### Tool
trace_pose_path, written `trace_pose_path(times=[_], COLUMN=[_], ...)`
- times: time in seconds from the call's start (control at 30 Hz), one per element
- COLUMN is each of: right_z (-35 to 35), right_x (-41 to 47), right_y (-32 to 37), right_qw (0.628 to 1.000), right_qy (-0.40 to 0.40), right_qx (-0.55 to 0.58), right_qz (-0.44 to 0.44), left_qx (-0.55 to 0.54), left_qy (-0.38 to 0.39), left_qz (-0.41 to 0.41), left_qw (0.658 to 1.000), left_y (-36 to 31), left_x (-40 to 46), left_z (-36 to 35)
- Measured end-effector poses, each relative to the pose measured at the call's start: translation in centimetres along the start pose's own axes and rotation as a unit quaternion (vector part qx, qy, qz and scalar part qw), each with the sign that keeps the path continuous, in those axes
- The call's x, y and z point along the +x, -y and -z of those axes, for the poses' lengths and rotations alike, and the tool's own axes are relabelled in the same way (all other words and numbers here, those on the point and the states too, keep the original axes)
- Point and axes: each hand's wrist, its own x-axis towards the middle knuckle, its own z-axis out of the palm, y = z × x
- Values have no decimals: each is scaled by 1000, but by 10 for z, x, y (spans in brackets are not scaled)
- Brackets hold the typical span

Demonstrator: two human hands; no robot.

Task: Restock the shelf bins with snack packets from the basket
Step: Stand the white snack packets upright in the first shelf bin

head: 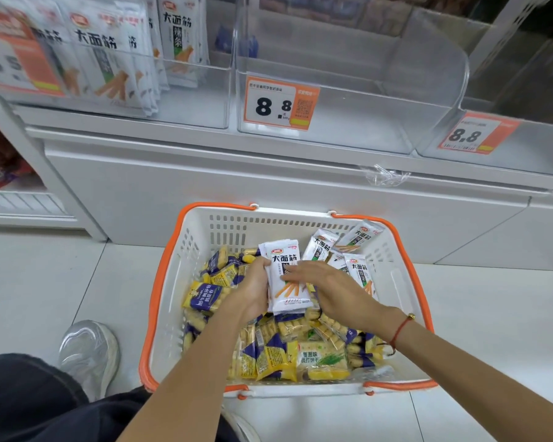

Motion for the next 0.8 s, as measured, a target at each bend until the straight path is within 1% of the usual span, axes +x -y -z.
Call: trace_pose_path(times=[0.07, 0.13, 0.17, 0.23, 0.3, 0.33, 0.4, 0.47, 0.57, 0.6, 0.67, 0.73, 0.8], right_z=[2, 6, 9, 14, 20, 25, 36, 55, 84, 91, 104, 116, 125], right_x=[2, 7, 10, 17, 27, 32, 45, 60, 91, 102, 123, 138, 149], right_y=[4, 8, 10, 17, 24, 29, 46, 67, 93, 102, 119, 139, 155], right_qw=[993, 971, 959, 944, 934, 928, 917, 907, 898, 899, 909, 922, 927], right_qy=[13, 6, -7, -51, -117, -146, -178, -170, -113, -101, -103, -98, -99], right_qx=[89, 197, 241, 289, 300, 304, 312, 328, 356, 359, 339, 314, 302], right_qz=[-75, -133, -148, -153, -152, -158, -175, -200, -233, -229, -220, -206, -199], left_qx=[-18, -10, -2, 26, 65, 92, 124, 121, 108, 100, 94, 86, 86], left_qy=[14, 24, 31, 31, 36, 25, 12, 2, -4, 7, 15, 9, -5], left_qz=[-6, -18, -24, -40, -72, -92, -134, -180, -234, -254, -290, -313, -318], left_qw=[1000, 999, 999, 998, 995, 991, 983, 976, 966, 962, 952, 946, 944], left_y=[1, 0, 0, -4, -18, -28, -48, -70, -103, -113, -132, -146, -154], left_x=[2, 0, 1, -1, -6, -12, -19, -33, -56, -63, -79, -95, -109], left_z=[1, -1, -1, -3, -5, -6, -6, -4, 1, 4, 7, 10, 17])
